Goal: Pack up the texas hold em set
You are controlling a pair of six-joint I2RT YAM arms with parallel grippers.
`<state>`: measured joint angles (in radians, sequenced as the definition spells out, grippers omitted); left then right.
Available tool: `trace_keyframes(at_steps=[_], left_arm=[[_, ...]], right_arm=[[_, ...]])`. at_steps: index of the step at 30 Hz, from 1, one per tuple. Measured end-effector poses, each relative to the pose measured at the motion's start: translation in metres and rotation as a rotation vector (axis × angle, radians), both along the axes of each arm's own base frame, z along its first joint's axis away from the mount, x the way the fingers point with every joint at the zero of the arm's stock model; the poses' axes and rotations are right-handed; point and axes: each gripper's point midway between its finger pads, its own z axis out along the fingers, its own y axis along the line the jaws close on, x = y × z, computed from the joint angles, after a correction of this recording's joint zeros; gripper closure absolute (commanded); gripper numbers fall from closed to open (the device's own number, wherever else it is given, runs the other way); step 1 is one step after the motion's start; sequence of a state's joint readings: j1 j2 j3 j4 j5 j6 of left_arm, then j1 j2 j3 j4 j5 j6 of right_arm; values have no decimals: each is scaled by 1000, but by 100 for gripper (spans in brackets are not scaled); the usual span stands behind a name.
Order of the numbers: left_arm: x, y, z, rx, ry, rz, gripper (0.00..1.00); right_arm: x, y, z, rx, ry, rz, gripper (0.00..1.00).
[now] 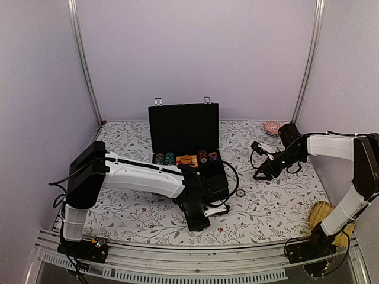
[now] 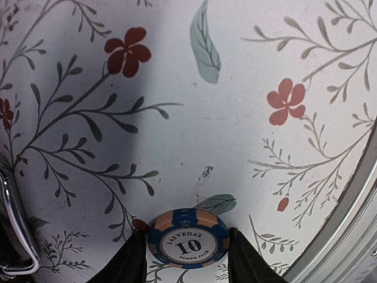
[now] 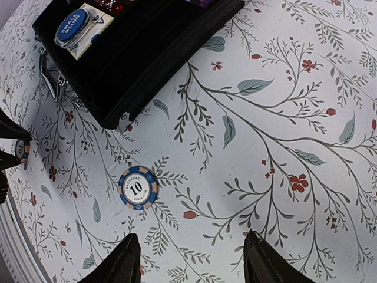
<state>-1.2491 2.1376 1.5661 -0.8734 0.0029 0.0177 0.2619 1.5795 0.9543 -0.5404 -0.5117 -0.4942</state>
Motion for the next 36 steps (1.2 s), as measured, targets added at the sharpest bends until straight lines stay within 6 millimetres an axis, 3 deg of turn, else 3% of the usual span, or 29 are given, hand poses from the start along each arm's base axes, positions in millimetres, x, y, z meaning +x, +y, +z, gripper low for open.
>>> trace_keyframes(at_steps=[14, 17, 20, 23, 25, 27, 30, 36], left_arm=[[2, 4, 6, 14, -20, -5, 63], [9, 5, 30, -25, -48, 11, 63], [24, 4, 77, -124, -105, 49, 62], [52, 15, 122, -222, -197, 130, 62], [74, 31, 137, -243, -256, 203, 62], [97, 53, 138, -226, -314, 290, 62], [121, 82, 120, -159, -367, 391, 62], [136, 118, 88, -66, -425, 478, 62]], right_arm=[[0, 0, 0, 0, 0, 0, 39], [0, 0, 0, 0, 0, 0, 39], [0, 0, 0, 0, 0, 0, 39], [0, 0, 0, 0, 0, 0, 39], [0, 0, 0, 0, 0, 0, 39], [0, 0, 0, 0, 0, 0, 39], [0, 0, 0, 0, 0, 0, 39], [0, 0, 0, 0, 0, 0, 39]])
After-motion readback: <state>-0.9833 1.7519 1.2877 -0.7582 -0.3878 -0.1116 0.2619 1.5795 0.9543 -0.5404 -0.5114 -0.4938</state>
